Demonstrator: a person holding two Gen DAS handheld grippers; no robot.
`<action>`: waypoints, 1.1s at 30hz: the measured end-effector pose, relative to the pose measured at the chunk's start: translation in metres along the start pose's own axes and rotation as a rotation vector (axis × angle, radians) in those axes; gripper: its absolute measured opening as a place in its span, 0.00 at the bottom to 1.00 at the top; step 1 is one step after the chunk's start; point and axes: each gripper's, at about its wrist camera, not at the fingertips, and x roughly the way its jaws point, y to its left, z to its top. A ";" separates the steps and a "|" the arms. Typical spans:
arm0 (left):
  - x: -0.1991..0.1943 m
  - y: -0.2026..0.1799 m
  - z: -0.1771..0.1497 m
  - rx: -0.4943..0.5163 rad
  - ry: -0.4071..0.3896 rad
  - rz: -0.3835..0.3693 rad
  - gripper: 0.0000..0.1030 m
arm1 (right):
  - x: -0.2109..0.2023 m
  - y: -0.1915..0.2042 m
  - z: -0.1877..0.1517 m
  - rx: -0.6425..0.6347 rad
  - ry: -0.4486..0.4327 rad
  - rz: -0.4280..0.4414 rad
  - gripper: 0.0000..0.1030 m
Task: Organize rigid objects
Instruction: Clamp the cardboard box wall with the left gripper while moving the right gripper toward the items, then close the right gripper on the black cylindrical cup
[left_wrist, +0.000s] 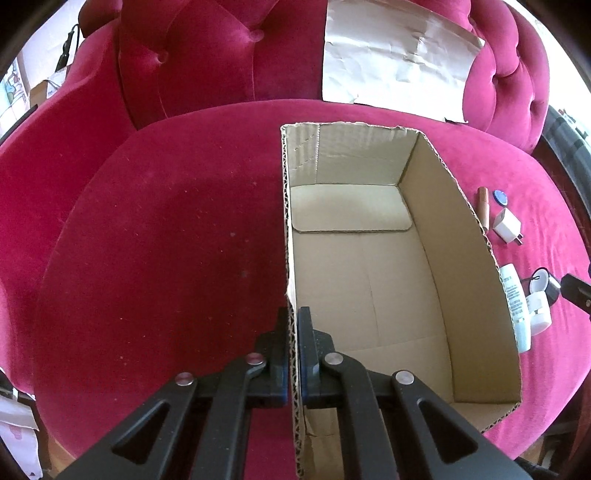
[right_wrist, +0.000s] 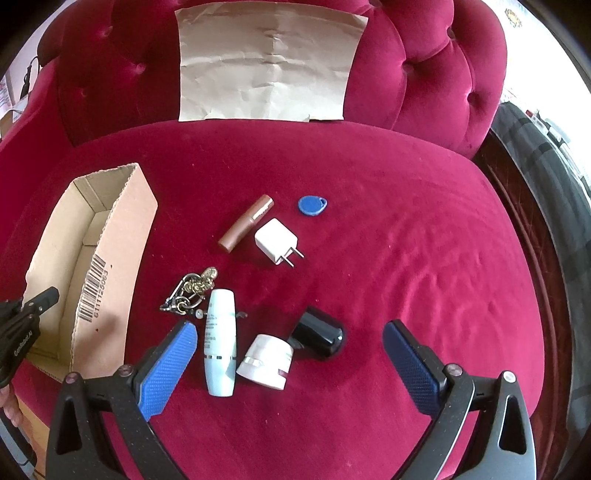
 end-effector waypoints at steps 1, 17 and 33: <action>0.000 0.000 0.000 0.000 -0.001 0.002 0.03 | 0.000 -0.001 0.000 0.001 0.005 0.001 1.00; 0.002 -0.002 0.002 0.001 -0.003 0.014 0.03 | 0.021 -0.032 -0.008 0.079 0.068 -0.014 0.99; 0.001 -0.001 0.001 0.001 -0.004 0.014 0.03 | 0.051 -0.050 0.000 0.207 0.088 0.025 0.88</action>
